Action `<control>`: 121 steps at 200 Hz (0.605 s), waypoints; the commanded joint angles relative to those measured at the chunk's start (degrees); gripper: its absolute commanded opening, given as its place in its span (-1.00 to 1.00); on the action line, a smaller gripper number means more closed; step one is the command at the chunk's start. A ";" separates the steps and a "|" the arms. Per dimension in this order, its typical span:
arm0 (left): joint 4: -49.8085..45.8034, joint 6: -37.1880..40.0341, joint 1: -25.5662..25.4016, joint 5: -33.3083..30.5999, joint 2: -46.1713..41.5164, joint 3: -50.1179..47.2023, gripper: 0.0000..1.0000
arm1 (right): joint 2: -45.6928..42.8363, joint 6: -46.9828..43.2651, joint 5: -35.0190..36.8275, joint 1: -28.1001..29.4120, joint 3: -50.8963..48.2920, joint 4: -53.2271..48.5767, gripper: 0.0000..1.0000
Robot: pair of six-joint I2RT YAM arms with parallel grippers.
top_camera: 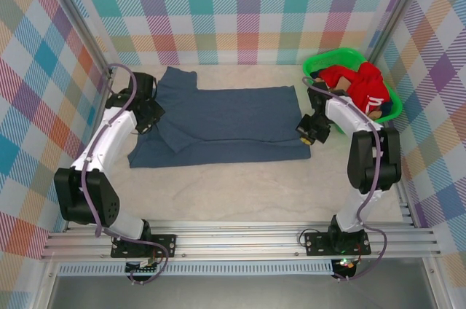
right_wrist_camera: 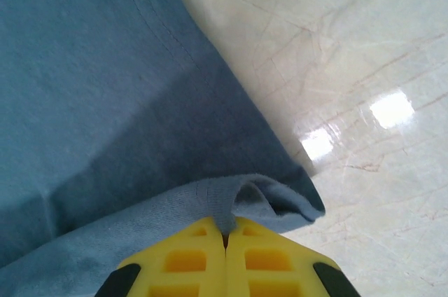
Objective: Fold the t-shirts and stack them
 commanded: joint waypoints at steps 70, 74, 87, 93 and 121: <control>0.29 1.32 2.33 -4.48 0.85 0.56 -1.00 | 4.41 -1.36 1.71 -0.23 6.22 -1.58 -1.00; 0.29 1.39 2.37 -4.48 0.84 0.54 -1.00 | 4.61 -1.34 1.85 -0.23 6.42 -1.61 -1.00; 0.37 1.51 2.66 -4.52 0.94 0.51 -1.00 | 5.25 -1.42 2.16 -0.23 6.88 -1.68 -1.00; 0.43 1.49 2.79 -4.43 0.93 0.51 -1.00 | 5.51 -1.28 2.37 -0.22 7.07 -1.81 -1.00; 0.96 1.49 3.05 -4.46 1.23 0.59 -1.00 | 6.41 -0.98 2.85 -0.30 7.70 -1.47 -1.00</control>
